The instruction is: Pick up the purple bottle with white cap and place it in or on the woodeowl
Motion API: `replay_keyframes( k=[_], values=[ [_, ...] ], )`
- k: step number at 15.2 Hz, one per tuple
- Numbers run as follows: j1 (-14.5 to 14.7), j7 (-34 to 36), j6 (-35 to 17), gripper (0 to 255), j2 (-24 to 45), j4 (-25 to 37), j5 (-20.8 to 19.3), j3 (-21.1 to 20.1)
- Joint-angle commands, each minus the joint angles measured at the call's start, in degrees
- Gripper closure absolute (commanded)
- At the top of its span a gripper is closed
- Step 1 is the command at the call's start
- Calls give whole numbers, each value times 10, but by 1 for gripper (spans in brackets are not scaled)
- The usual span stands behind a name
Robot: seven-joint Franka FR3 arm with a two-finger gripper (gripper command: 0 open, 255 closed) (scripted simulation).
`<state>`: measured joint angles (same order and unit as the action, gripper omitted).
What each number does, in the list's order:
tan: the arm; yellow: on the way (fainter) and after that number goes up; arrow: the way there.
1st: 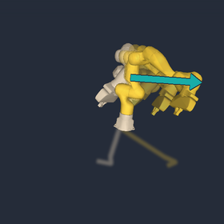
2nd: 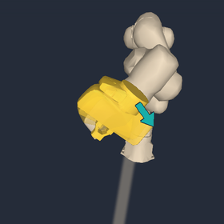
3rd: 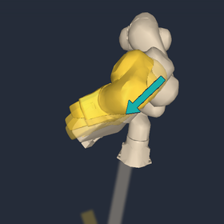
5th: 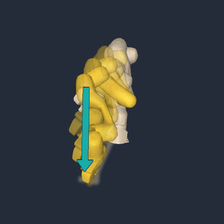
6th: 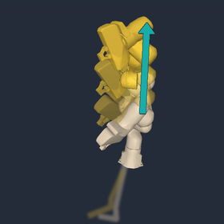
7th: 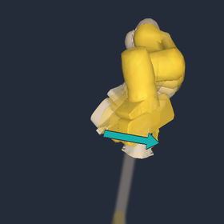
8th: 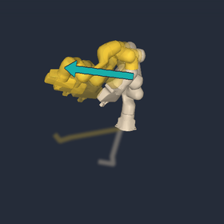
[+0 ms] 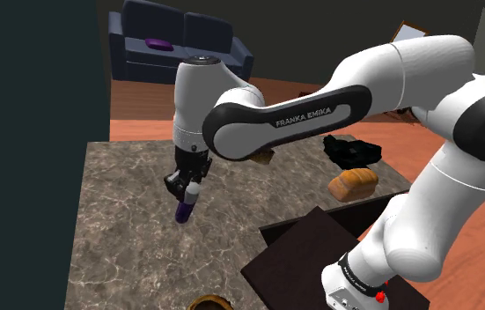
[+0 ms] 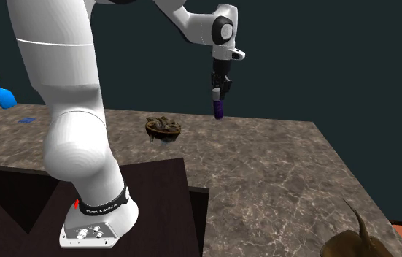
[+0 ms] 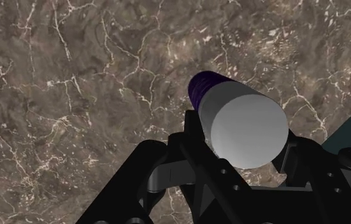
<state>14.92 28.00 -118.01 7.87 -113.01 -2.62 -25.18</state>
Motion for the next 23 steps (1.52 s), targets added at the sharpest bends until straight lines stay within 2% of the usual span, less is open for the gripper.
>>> replay_keyframes(
  k=[1,4,13,23],
  values=[
    [-1,-3,15,255,-7,9,4,0],
    [-2,-5,32,255,-14,19,7,-1],
    [52,86,40,255,-81,-31,43,-53],
    [116,210,63,255,-104,-23,62,-120]
  ],
)
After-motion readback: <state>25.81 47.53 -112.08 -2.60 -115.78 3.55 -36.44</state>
